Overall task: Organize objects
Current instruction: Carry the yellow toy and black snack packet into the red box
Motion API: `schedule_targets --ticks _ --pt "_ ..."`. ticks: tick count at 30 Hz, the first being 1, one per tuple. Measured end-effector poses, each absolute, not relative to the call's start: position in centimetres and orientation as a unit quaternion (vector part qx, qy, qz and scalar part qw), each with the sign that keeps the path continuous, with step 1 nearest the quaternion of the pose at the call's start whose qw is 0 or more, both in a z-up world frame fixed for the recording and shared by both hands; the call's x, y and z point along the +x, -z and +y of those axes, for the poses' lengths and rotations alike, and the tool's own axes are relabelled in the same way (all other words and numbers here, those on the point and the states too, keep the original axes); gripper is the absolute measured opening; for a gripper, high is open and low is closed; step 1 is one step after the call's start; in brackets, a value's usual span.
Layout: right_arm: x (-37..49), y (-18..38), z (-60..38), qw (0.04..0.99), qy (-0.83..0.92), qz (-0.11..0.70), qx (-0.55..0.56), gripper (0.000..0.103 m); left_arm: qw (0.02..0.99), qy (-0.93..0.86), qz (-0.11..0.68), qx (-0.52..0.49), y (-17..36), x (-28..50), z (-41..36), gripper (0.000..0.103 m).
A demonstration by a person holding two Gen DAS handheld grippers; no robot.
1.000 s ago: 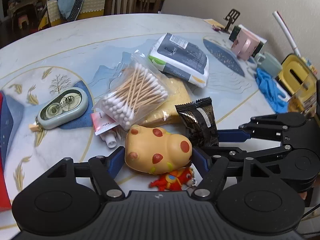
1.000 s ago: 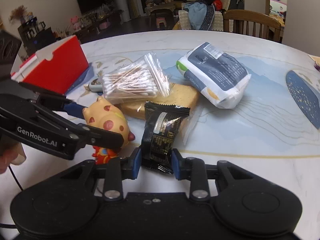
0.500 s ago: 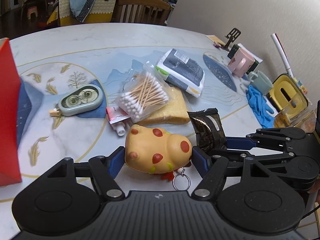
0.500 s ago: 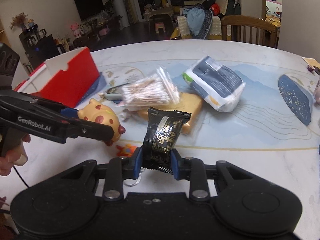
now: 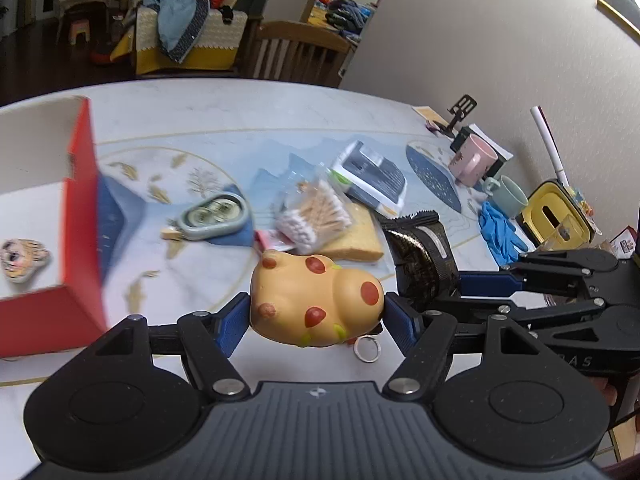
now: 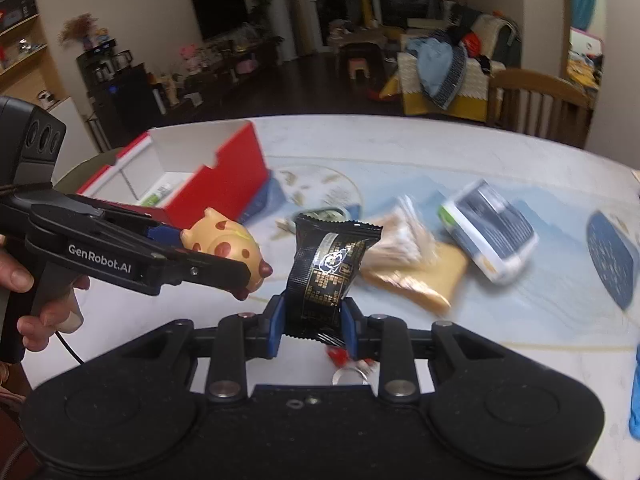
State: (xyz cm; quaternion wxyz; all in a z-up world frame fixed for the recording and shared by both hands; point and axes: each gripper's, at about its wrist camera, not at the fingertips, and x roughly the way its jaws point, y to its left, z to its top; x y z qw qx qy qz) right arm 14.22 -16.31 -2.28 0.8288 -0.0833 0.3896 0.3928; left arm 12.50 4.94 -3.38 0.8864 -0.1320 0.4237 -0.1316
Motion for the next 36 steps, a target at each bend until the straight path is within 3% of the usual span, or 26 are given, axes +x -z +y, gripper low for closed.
schedule_targets --ticks 14,36 --pt "12.9 -0.2 -6.7 0.801 -0.456 0.371 -0.117 0.029 0.901 0.078 0.407 -0.132 0.3 9.2 14.0 0.071" --pt "13.3 -0.5 8.2 0.778 -0.471 0.378 -0.173 0.03 0.897 -0.006 0.433 -0.092 0.2 10.0 27.6 0.071"
